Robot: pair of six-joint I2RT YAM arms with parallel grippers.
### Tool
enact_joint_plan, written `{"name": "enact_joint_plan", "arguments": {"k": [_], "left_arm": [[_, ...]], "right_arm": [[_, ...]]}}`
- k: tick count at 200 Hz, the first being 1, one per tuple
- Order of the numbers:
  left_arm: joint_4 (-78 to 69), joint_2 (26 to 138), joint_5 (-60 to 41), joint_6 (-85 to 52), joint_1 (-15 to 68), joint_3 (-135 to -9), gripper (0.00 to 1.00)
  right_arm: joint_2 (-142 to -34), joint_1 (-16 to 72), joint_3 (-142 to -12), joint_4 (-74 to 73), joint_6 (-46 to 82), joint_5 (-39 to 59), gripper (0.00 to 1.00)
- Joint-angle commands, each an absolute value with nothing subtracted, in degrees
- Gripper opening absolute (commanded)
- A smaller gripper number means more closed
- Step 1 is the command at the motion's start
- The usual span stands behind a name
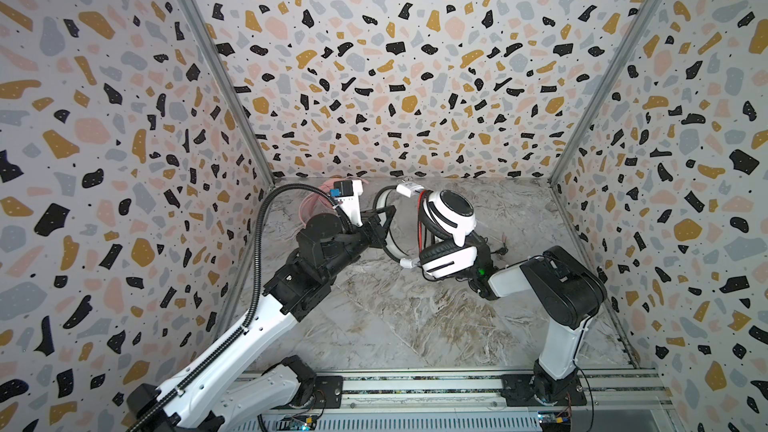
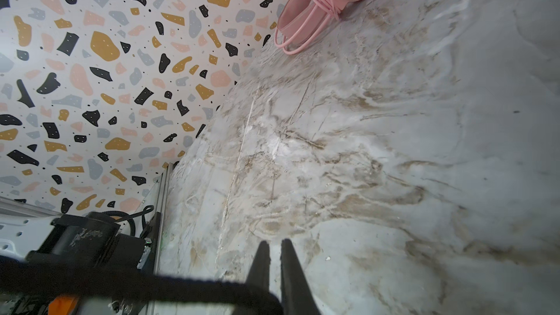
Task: Wrap the headphones
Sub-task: 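Raise the headset with the left gripper while the right gripper pulls the cable down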
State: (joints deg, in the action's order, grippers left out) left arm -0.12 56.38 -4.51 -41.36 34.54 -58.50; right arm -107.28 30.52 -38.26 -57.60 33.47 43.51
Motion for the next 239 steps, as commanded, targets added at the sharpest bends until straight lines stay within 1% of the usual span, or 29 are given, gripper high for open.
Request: {"name": "enact_joint_plan", "arguments": {"k": [1, 17, 28, 40, 56, 74, 99, 117, 155, 173, 216, 239], "left_arm": [[-9.84, 55.03, -8.04, -50.01, 29.59, -58.79, 0.00], [-9.92, 56.54, -9.72, -52.93, 26.20, -58.93, 0.00], [-7.76, 57.78, -8.79, -54.18, 24.17, -59.63, 0.00], [-3.54, 58.92, -4.67, -54.52, 23.06, -60.95, 0.00], [1.37, 59.91, 3.57, -54.58, 22.36, -61.95, 0.00], [3.94, 60.51, 11.82, -54.66, 21.67, -61.56, 0.00], [4.26, 60.95, 17.78, -54.47, 20.01, -60.10, 0.00], [4.27, 61.30, 19.35, -53.38, 18.36, -59.39, 0.00], [5.46, 61.23, 22.48, -51.07, 15.20, -58.53, 0.00], [5.57, 61.04, 24.35, -48.36, 14.59, -57.95, 0.00], [4.87, 61.65, 26.57, -47.53, 14.06, -55.93, 0.00], [5.83, 63.34, 26.14, -47.54, 13.88, -55.90, 0.00]], "right_arm": [[-106.59, 31.36, -35.80, -61.05, 35.19, 44.48, 0.10], [-105.05, 32.18, -33.74, -59.88, 34.51, 43.85, 0.09], [-103.22, 32.76, -31.37, -59.63, 34.24, 43.03, 0.08], [-101.13, 33.61, -29.10, -58.37, 33.63, 41.67, 0.07], [-97.25, 35.02, -26.29, -55.88, 32.57, 39.92, 0.05], [-92.08, 37.16, -24.01, -50.99, 30.47, 36.63, 0.04], [-84.49, 41.59, -23.31, -40.45, 26.90, 30.42, 0.03], [-79.85, 45.58, -23.40, -33.59, 25.38, 25.11, 0.04], [-72.24, 52.96, -22.90, -24.02, 24.25, 18.52, 0.04], [-68.76, 53.93, -22.93, -20.22, 23.87, 17.32, 0.04], [-60.81, 55.51, -24.91, -10.70, 22.43, 13.25, 0.04], [-57.96, 56.48, -25.98, -7.66, 22.19, 11.93, 0.04]]}}
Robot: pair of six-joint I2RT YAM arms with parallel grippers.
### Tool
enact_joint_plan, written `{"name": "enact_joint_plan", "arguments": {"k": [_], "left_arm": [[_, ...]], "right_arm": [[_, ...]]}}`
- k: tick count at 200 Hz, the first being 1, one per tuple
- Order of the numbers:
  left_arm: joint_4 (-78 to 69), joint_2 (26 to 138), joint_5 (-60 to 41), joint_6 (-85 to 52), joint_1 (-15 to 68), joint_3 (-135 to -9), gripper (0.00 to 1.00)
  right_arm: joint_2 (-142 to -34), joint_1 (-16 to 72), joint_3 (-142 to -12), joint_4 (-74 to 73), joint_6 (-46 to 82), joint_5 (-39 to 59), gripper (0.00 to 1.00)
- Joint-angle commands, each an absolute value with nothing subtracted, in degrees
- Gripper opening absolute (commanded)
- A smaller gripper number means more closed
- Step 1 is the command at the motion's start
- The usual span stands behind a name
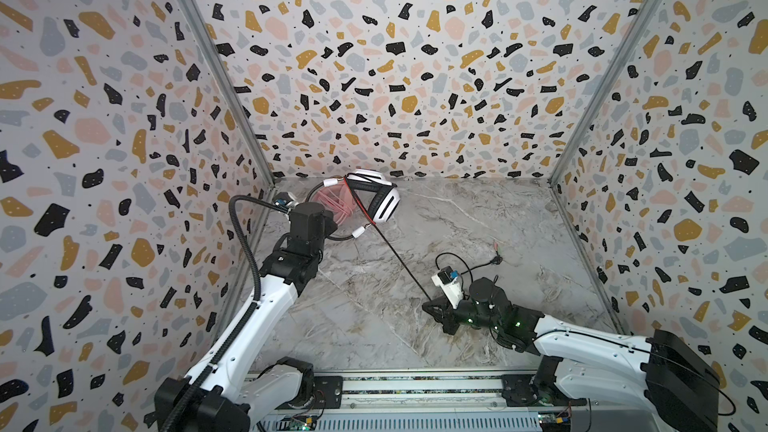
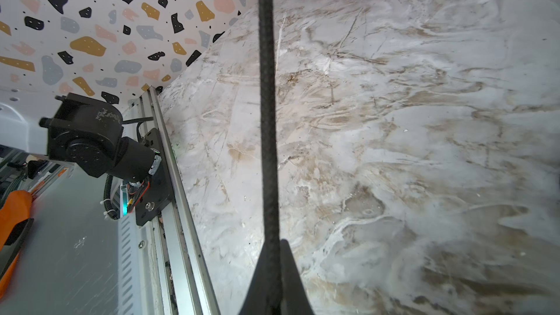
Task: Wrap the headphones
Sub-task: 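Raise the headset with the left gripper while the right gripper pulls the cable down, then lower the headset with the left gripper while the right gripper lifts the cable over it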
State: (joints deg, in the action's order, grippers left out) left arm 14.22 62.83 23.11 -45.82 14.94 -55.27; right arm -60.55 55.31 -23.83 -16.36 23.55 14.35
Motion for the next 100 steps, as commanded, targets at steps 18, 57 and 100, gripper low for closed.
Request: {"name": "enact_joint_plan", "arguments": {"k": [18, 57, 100], "left_arm": [[5.74, 64.06, 26.06, -47.86, 13.88, -55.21, 0.00], [4.97, 64.15, 28.06, -45.85, 13.84, -53.14, 0.00], [4.53, 67.19, 23.72, -40.35, 14.83, -50.58, 0.00]], "right_arm": [[-56.80, 57.46, -27.12, -5.23, 21.93, 10.79, 0.04], [-55.03, 60.00, -30.55, -0.17, 21.10, 7.16, 0.04], [-53.99, 60.56, -35.24, 3.21, 19.63, 4.74, 0.04]]}}
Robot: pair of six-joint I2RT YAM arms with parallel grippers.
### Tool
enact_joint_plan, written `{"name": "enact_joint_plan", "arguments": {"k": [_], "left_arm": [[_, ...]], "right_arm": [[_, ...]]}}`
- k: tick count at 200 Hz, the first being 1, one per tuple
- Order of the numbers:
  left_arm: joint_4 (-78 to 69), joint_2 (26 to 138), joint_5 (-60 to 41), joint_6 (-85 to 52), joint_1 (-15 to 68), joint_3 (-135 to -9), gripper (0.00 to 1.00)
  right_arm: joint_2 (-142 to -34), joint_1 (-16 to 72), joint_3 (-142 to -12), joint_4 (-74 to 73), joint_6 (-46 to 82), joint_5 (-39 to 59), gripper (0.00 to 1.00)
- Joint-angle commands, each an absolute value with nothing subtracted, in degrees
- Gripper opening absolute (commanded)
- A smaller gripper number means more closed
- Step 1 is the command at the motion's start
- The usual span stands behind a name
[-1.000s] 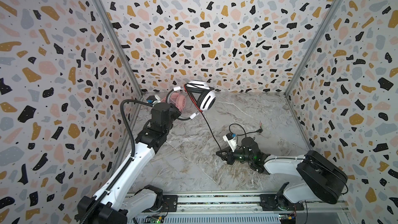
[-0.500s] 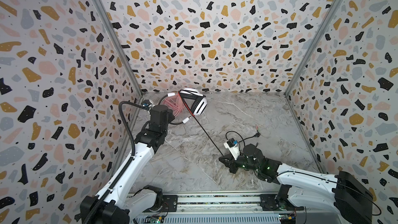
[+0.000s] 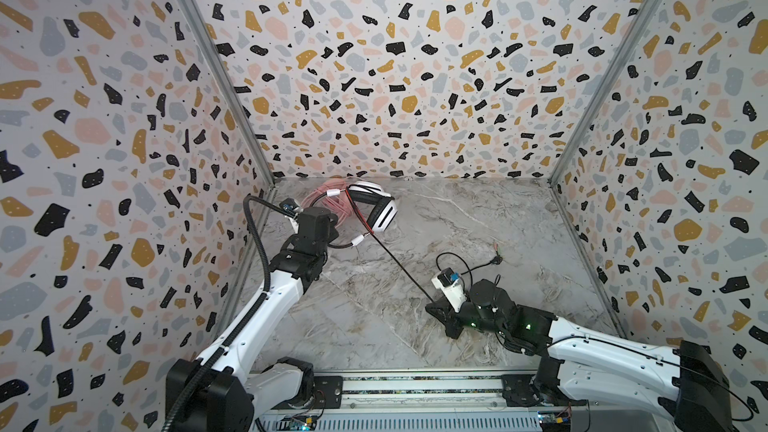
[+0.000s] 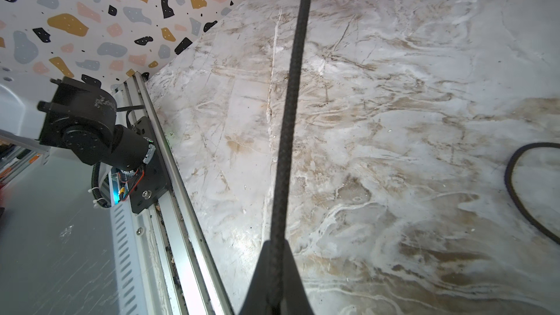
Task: Wrap the headphones
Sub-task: 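Lower the headset with the left gripper while the right gripper lifts the cable over it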
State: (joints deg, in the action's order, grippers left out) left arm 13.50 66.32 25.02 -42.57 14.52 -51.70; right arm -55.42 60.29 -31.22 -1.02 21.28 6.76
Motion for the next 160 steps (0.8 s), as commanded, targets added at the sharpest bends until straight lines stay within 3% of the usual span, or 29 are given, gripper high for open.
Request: {"name": "enact_joint_plan", "arguments": {"k": [1, 95, 129, 160], "left_arm": [[4.55, 67.30, 23.73, -40.39, 14.93, -50.51, 0.00], [11.73, 78.61, 45.40, -20.13, 36.82, -55.56, 0.00], [14.96, 78.38, 42.11, -15.05, 42.68, -57.03, 0.00], [14.72, 74.76, 28.91, -11.40, 45.31, -55.52, 0.00]], "right_arm": [[-54.02, 60.56, -35.33, 3.23, 19.66, 4.74, 0.04], [-54.48, 57.17, -53.71, 14.31, 8.89, -3.88, 0.05], [-55.15, 50.26, -56.86, 13.81, 6.44, -0.67, 0.05], [-56.19, 44.28, -57.60, 12.30, 5.71, 2.66, 0.05]]}}
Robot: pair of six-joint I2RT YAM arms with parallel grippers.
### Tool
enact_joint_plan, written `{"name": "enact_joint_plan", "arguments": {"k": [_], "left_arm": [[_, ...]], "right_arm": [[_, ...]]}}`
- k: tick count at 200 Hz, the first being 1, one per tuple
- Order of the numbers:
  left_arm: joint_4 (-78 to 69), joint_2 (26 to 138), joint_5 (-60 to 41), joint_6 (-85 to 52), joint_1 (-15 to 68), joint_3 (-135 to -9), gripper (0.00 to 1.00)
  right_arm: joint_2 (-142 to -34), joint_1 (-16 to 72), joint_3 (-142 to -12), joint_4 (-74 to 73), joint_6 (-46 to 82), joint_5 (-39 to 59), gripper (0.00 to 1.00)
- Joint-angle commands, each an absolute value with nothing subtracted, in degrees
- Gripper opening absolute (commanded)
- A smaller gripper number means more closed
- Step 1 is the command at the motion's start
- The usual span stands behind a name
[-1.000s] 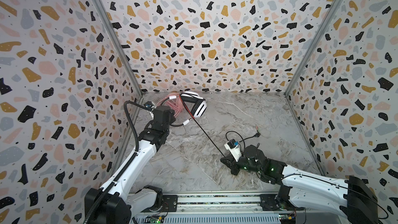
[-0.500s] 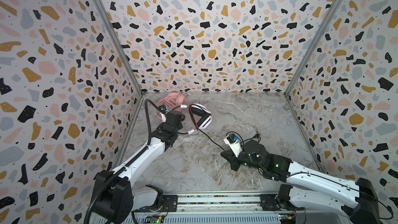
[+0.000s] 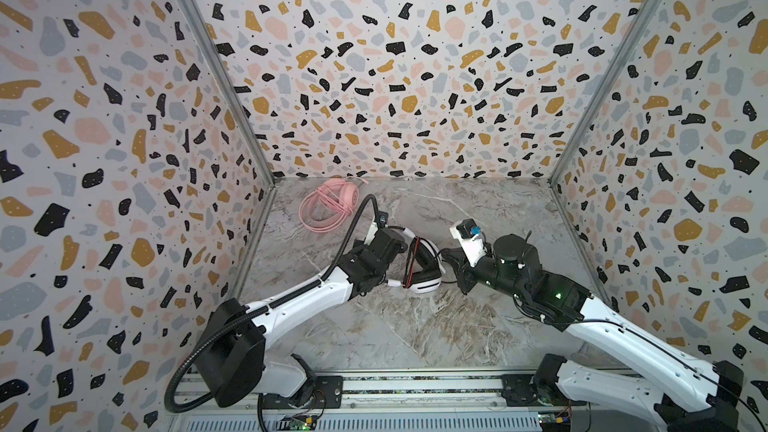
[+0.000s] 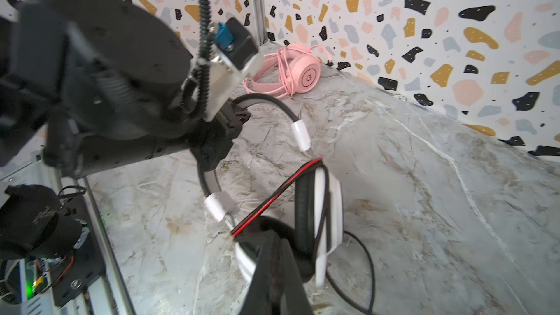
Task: Wrap the headphones
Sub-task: 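Lower the headset with the left gripper while the right gripper lifts the cable over it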
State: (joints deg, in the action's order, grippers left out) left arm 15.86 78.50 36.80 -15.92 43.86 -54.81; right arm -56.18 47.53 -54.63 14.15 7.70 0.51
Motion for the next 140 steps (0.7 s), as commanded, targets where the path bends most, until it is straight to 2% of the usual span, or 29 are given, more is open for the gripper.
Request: {"name": "enact_joint_plan", "arguments": {"k": [1, 43, 85, 113, 140], "left_arm": [[14.79, 74.69, 28.61, -11.37, 45.38, -55.49, 0.00], [18.62, 72.89, 16.26, -10.68, 45.78, -55.29, 0.00], [15.94, 68.65, 5.19, -11.33, 45.88, -52.34, 0.00], [14.08, 65.11, -0.83, -10.72, 45.87, -51.50, 0.00], [11.99, 62.50, -4.73, -12.81, 45.82, -51.31, 0.00]], "right_arm": [[-56.17, 44.15, -57.59, 12.26, 5.71, 2.78, 0.05], [-58.20, 36.04, -56.95, 9.24, 5.78, 8.37, 0.05], [-61.55, 28.89, -54.25, 4.51, 7.91, 15.19, 0.05], [-63.82, 27.14, -52.31, 2.08, 8.82, 18.27, 0.05], [-65.84, 26.83, -50.73, 0.65, 8.55, 23.71, 0.10]]}}
